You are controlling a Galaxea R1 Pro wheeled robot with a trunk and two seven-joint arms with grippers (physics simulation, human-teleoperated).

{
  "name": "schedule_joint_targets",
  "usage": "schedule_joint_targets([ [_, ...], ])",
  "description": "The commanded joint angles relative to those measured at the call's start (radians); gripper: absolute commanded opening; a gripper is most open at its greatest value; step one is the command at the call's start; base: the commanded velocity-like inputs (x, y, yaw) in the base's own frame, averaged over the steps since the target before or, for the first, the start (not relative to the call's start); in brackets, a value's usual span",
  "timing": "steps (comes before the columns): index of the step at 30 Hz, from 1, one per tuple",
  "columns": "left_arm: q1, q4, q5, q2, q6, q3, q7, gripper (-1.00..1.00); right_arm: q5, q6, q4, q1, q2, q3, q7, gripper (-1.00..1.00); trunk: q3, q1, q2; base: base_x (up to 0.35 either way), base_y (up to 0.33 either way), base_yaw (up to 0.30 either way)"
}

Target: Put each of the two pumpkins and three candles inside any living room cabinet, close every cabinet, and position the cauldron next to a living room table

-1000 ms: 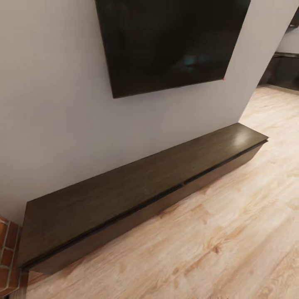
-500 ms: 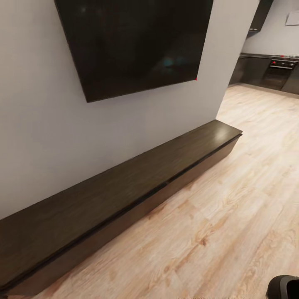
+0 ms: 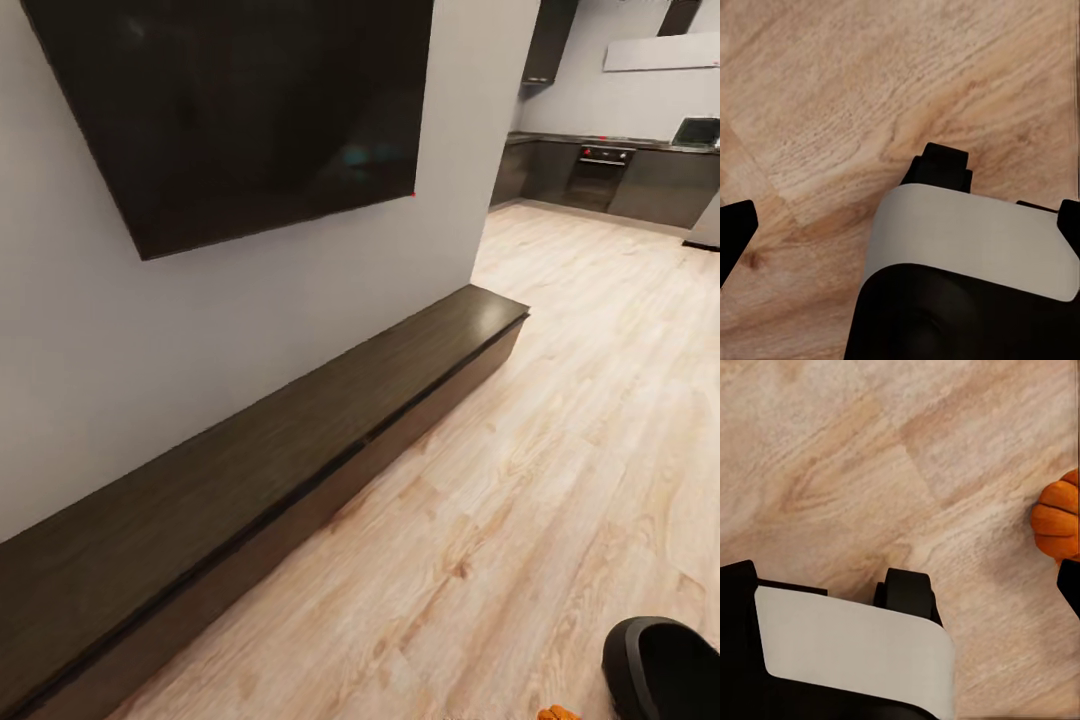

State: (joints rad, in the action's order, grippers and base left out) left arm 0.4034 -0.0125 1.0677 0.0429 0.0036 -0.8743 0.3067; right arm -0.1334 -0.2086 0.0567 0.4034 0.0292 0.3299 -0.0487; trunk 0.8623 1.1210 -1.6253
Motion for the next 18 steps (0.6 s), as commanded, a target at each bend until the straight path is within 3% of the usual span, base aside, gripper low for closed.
schedule_joint_targets([
  [1, 0.0, 0.0, 0.0, 0.0, 0.0, 0.0, 0.0, 1.0, 0.0, 0.0, 0.0, 0.0, 0.0, 0.0, 0.0, 1.0, -0.001, 0.0, 0.0, 0.0, 0.0, -0.27],
  [18, 0.0, 0.0, 0.0, 0.0, 0.0, 0.0, 0.0, 1.0, 0.0, 0.0, 0.0, 0.0, 0.0, 0.0, 0.001, 1.0, -0.016, 0.0, 0.0, 0.0, 0.0, -0.266],
])
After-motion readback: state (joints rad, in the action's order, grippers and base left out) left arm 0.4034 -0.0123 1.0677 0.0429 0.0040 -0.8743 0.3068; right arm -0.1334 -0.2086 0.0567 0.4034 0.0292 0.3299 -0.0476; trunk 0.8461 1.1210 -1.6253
